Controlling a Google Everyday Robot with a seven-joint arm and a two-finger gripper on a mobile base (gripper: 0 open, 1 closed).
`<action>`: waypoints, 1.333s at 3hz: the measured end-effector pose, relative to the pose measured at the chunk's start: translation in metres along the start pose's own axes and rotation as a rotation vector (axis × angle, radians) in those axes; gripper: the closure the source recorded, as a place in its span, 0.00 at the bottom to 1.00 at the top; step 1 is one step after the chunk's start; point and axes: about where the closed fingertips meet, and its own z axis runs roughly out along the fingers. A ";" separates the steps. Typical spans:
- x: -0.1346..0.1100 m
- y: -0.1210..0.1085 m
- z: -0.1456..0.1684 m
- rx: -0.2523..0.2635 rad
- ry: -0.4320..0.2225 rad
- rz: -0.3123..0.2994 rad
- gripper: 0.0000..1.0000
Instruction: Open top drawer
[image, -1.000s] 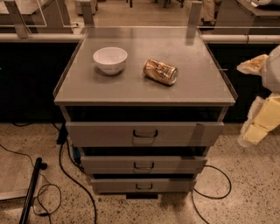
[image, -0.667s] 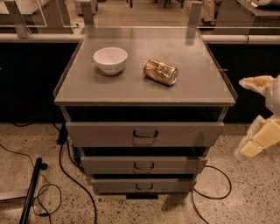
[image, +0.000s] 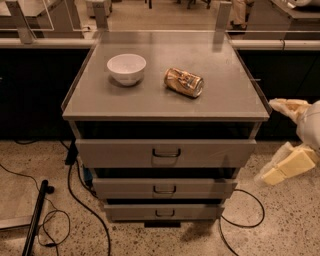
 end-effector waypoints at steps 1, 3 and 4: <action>0.003 0.005 0.011 -0.027 0.014 -0.003 0.00; 0.024 0.019 0.078 -0.123 0.089 0.003 0.00; 0.035 0.021 0.115 -0.162 0.111 0.007 0.00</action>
Offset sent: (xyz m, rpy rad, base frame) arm 0.0083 0.0223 -0.0718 -0.0537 0.1373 0.0428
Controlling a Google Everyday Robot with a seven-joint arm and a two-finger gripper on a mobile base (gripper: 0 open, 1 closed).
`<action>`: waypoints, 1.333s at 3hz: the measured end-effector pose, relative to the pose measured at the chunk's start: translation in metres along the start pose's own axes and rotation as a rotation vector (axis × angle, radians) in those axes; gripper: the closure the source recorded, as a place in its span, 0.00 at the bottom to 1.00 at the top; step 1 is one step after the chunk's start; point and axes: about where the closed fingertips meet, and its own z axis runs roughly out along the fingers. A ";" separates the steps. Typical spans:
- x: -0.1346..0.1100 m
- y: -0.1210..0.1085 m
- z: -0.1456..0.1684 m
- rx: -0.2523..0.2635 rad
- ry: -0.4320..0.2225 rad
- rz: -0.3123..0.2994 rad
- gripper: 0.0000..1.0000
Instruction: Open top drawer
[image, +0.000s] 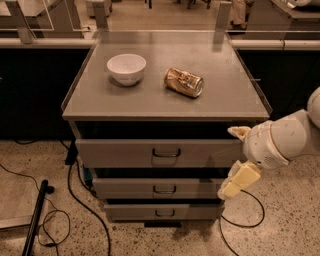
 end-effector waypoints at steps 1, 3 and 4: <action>0.000 -0.011 0.024 0.020 -0.018 -0.016 0.00; 0.006 -0.036 0.046 0.082 -0.053 -0.015 0.00; 0.005 -0.040 0.062 0.056 -0.072 -0.018 0.00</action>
Offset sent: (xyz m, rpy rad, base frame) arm 0.0734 0.0008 -0.0583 0.0554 -0.1456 -0.0675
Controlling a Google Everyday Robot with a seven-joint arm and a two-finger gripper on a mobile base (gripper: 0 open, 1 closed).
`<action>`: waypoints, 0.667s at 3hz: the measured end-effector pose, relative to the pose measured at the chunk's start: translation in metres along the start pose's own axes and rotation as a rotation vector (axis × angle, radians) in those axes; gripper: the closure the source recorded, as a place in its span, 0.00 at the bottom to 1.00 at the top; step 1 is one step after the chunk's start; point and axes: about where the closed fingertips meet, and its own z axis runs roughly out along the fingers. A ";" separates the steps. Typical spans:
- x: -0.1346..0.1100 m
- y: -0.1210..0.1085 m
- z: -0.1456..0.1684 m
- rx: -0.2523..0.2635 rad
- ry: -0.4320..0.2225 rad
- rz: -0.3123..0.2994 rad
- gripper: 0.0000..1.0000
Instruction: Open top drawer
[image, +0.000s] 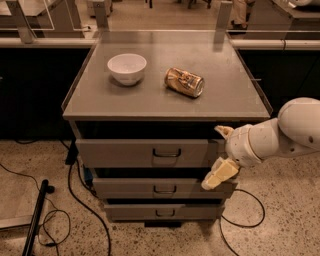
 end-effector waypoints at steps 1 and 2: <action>0.008 -0.006 0.024 -0.020 -0.023 0.004 0.00; 0.012 -0.011 0.042 -0.021 -0.039 -0.002 0.00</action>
Offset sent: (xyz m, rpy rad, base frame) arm 0.0378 0.0137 -0.0567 0.0539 -0.0177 0.0246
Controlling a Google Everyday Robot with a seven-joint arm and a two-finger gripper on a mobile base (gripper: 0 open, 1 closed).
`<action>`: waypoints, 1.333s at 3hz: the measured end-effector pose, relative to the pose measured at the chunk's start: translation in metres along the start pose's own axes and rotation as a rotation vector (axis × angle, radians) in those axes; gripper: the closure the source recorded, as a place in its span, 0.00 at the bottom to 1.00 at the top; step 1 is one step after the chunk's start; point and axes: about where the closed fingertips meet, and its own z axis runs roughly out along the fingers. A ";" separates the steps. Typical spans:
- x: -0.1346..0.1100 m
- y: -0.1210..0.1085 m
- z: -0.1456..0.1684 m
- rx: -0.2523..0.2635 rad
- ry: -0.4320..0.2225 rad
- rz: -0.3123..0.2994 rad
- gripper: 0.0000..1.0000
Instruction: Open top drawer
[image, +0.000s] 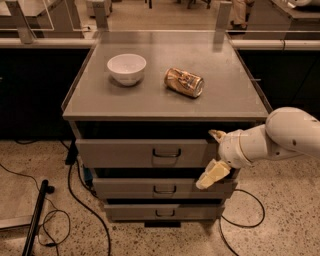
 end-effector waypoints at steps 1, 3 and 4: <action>0.001 -0.006 0.013 0.008 -0.017 -0.010 0.00; 0.018 -0.018 0.046 0.015 0.002 0.011 0.00; 0.018 -0.018 0.046 0.015 0.002 0.010 0.17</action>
Offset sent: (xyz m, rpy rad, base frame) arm 0.0291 0.0116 -0.0357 0.0110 -0.0277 -0.0075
